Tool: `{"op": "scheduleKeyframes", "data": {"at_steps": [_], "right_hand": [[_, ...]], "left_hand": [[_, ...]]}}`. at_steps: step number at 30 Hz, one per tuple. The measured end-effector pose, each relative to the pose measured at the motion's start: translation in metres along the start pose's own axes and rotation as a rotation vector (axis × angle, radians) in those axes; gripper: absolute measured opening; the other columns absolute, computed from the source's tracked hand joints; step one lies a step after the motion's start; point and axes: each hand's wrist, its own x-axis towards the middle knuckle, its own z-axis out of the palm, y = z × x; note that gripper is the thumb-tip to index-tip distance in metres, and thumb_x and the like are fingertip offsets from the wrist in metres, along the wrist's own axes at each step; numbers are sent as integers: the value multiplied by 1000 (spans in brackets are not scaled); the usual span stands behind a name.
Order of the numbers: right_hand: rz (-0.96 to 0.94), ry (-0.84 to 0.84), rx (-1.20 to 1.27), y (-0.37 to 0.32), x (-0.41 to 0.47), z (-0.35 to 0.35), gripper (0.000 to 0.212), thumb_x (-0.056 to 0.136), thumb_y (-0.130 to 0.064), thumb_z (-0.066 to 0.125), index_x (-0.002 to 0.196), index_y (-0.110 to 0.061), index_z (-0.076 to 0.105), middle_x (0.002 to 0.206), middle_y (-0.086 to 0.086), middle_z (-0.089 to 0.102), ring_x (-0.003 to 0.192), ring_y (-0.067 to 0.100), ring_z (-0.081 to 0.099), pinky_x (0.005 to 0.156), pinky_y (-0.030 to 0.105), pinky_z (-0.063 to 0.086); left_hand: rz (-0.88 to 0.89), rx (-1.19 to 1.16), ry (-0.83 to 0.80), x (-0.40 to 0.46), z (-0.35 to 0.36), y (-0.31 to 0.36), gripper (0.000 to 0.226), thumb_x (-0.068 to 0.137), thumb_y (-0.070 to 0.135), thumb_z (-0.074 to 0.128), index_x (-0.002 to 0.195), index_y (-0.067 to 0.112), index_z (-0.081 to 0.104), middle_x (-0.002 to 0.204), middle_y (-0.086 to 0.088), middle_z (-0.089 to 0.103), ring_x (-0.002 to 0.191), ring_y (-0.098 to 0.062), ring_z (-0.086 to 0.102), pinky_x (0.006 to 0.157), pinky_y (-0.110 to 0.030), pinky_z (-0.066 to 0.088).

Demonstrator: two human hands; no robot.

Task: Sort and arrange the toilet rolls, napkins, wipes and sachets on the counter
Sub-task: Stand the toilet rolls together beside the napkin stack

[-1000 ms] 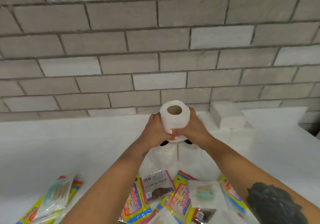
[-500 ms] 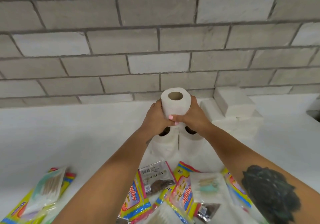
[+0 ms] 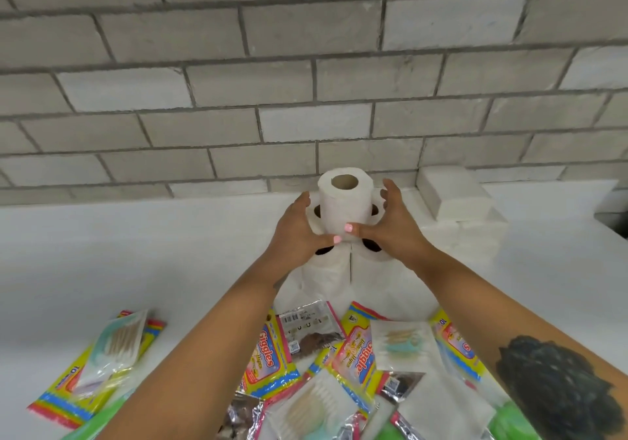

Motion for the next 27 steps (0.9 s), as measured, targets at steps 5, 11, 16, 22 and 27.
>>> {"op": "scheduleKeyframes", "data": {"at_steps": [5, 11, 16, 22, 27], "right_hand": [[-80, 287, 25, -10, -33, -11, 92, 69, -29, 82, 143, -16, 28, 139, 3, 42, 126, 17, 42, 103, 32, 39], [-124, 394, 21, -11, -71, -17, 54, 74, -18, 77, 118, -22, 47, 99, -7, 57, 84, 9, 52, 71, 15, 43], [-109, 224, -16, 4, -96, -12, 35, 75, -10, 72, 93, -32, 52, 82, -12, 59, 73, -1, 52, 66, 15, 39], [-32, -174, -391, 36, -115, -8, 37, 75, -16, 72, 110, -17, 60, 108, 1, 64, 99, 14, 58, 79, 21, 41], [48, -342, -749, 55, -126, -9, 56, 79, -29, 68, 129, -21, 44, 124, 4, 59, 115, 25, 53, 92, 34, 45]], "left_hand": [[-63, -44, 65, -33, -5, 1, 82, 75, 23, 78, 143, 14, 33, 146, 0, 39, 131, -11, 37, 101, -25, 35], [-153, 6, 104, -74, 8, 1, 66, 75, 23, 77, 134, 19, 46, 136, 2, 49, 124, -15, 47, 100, -26, 39], [-161, 130, 57, -105, 30, -3, 37, 75, 18, 74, 111, 14, 63, 111, -2, 61, 97, -11, 57, 78, -13, 37], [-237, 244, -76, -125, 56, -5, 17, 73, 11, 67, 84, 22, 62, 77, 10, 57, 77, -10, 54, 63, -19, 38], [-275, 395, -175, -127, 73, -6, 32, 77, 19, 66, 110, 16, 63, 112, -3, 63, 104, -20, 60, 88, -32, 50]]}}
